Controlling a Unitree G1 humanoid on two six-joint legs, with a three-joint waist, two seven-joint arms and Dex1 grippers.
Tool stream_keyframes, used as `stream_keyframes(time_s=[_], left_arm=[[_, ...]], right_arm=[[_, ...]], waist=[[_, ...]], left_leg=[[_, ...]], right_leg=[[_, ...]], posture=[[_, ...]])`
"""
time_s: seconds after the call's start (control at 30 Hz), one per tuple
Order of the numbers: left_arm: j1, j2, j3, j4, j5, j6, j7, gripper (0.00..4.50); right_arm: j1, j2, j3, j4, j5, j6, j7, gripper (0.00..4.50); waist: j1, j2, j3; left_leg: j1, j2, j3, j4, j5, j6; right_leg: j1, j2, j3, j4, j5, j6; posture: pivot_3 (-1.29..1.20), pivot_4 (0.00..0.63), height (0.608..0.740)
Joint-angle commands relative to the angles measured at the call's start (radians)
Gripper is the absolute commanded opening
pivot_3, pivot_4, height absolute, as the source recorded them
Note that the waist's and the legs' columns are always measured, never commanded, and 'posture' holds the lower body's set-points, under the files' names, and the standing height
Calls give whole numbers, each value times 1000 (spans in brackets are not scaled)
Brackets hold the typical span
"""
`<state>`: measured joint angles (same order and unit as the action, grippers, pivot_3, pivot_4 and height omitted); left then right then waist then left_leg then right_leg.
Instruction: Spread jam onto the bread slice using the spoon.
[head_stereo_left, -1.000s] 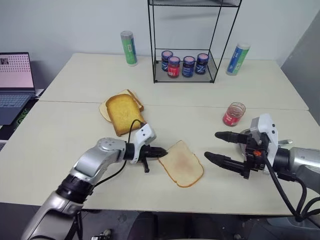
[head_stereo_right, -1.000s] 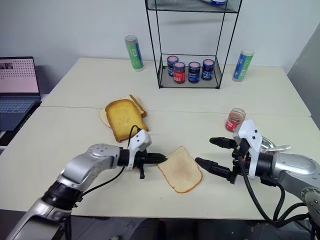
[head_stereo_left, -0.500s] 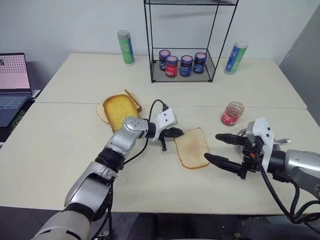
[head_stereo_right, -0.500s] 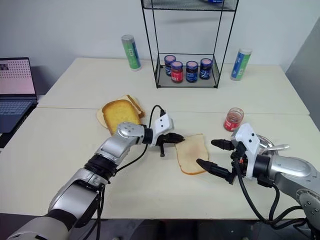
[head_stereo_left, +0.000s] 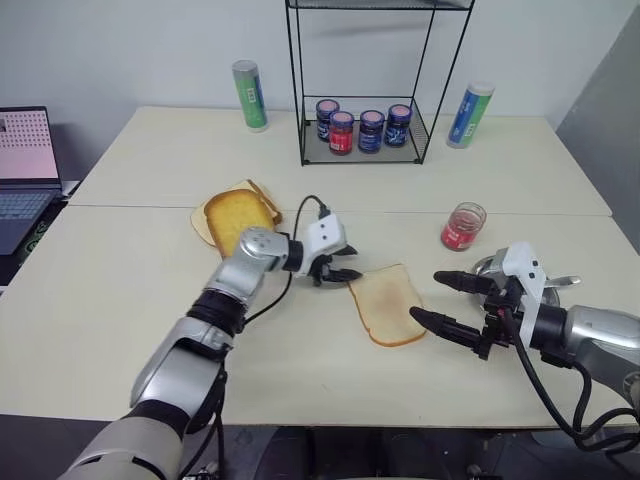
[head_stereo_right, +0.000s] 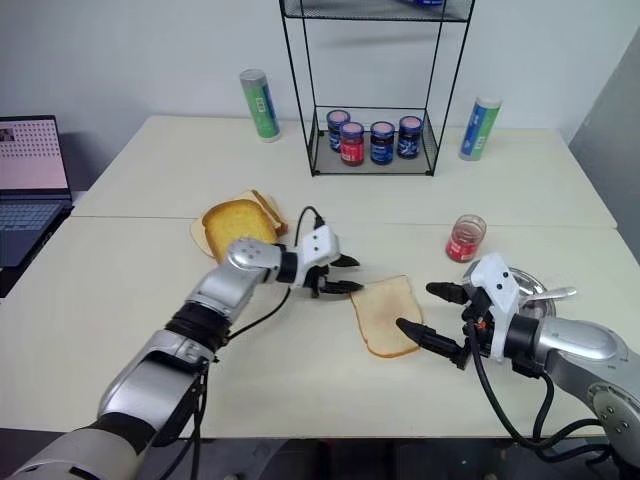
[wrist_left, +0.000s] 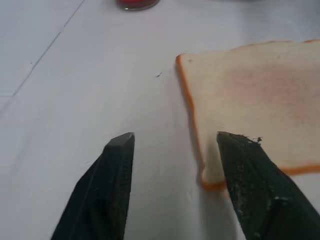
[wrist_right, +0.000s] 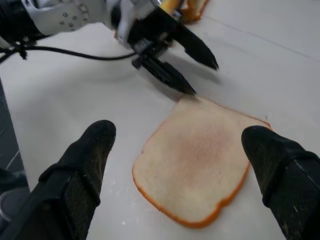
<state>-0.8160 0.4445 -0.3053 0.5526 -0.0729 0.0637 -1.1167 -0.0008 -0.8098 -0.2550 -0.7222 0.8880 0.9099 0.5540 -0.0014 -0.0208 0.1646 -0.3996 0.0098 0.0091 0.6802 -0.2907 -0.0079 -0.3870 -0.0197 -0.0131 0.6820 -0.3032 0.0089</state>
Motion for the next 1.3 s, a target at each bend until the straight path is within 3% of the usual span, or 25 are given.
stream_keyframes(time_s=[0.03, 0.1, 0.27, 0.37, 0.6, 1.03, 1.3], left_arm=[[51, 66, 75, -176, -34, 28, -3, 3642], [97, 68, 134, -315, -95, 89, 29, 4064], [227, 42, 157, -711, -259, 299, 55, 4064], [253, 28, 119, -828, -305, 383, 66, 4064], [219, -3, 10, -789, -222, 335, 75, 4064], [162, -72, -4, -715, -183, 320, 122, 4064], [175, -64, -1, -748, -181, 346, 146, 4064]], right_arm=[[48, 26, -133, -21, 43, -2, -62, 4500], [101, 51, -237, -2, 81, 4, -94, 4500], [216, 156, -469, 137, 186, 11, -191, 4500], [237, 211, -534, 219, 238, 7, -252, 4500], [130, 234, -587, 500, 303, -7, -343, 4500], [-212, 171, -475, 1064, 152, -62, -217, 4500], [-296, 196, -450, 1189, 84, -106, -156, 4500]], waist=[[1, 0, 0], [2, 0, 0], [20, 0, 0], [22, 1, -1], [-1, 6, -4], [-2, 7, -4], [-3, 7, -4]], left_leg=[[0, 0, 0, 0, 0, 0], [0, 0, 0, 0, 0, 0], [0, 0, 0, 1, 0, 0], [1, 0, 0, 1, 0, 0], [14, 0, 2, -1, 1, 2], [16, 0, 5, -3, 2, 4], [15, 0, 5, -3, 2, 4]], right_leg=[[0, 0, 0, 0, 0, 0], [0, 0, 0, 0, 0, 0], [2, -2, 0, -1, 0, 0], [3, -2, 0, -1, 0, 0], [12, 1, 3, 0, 1, -1], [13, 1, 5, -1, 1, -1], [13, 1, 5, -2, 1, -1]], posture=[[0, 150, 740], [0, 150, 740], [0, 150, 740], [0, 150, 740], [0, 150, 740], [0, 150, 740], [0, 150, 740]])
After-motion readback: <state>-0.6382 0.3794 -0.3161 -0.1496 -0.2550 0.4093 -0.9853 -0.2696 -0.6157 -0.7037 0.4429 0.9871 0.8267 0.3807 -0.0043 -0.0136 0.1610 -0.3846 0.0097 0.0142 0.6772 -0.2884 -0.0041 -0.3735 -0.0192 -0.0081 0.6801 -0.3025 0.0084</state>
